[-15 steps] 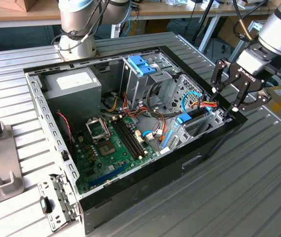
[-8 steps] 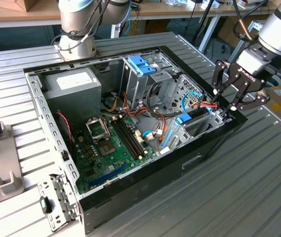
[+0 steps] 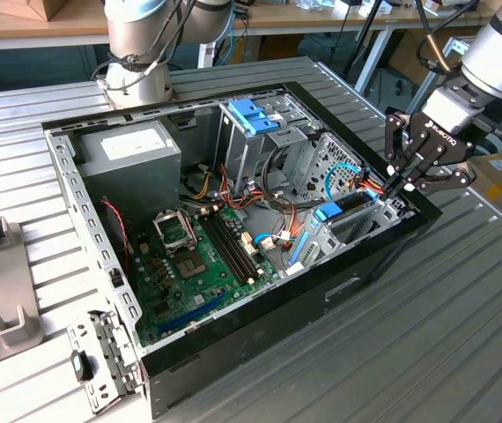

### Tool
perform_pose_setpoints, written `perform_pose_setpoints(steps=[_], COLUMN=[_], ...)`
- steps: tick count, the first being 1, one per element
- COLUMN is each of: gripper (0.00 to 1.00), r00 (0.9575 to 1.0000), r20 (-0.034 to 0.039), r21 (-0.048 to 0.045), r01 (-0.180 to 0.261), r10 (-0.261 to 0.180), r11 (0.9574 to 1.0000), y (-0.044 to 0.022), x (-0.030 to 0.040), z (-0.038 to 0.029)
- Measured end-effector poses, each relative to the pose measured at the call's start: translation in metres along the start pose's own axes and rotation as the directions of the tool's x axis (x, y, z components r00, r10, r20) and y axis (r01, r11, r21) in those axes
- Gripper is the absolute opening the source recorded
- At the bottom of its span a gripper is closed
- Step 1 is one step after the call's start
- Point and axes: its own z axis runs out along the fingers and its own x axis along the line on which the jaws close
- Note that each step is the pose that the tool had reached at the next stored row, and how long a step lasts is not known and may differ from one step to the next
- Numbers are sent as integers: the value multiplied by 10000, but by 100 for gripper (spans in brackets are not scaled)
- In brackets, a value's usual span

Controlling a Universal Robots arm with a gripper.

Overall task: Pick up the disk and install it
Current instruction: 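Insert the first disk wire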

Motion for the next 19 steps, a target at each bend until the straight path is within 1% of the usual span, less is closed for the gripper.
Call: perform_pose_setpoints(steps=[11, 13, 15, 17, 19], gripper=[19, 19, 19, 19, 19], r00=[10000, 10000, 10000, 10000, 10000], r20=[2, 2, 2, 4, -1], r21=[0, 1, 1, 3, 5], r01=[0, 0, 1, 0, 1], r10=[0, 0, -1, 0, -1], r11=[10000, 10000, 10000, 10000, 10000], y=[0, 1, 3, 11, 36], x=[0, -1, -4, -6, -10], z=[0, -23, -74, -81, -82])
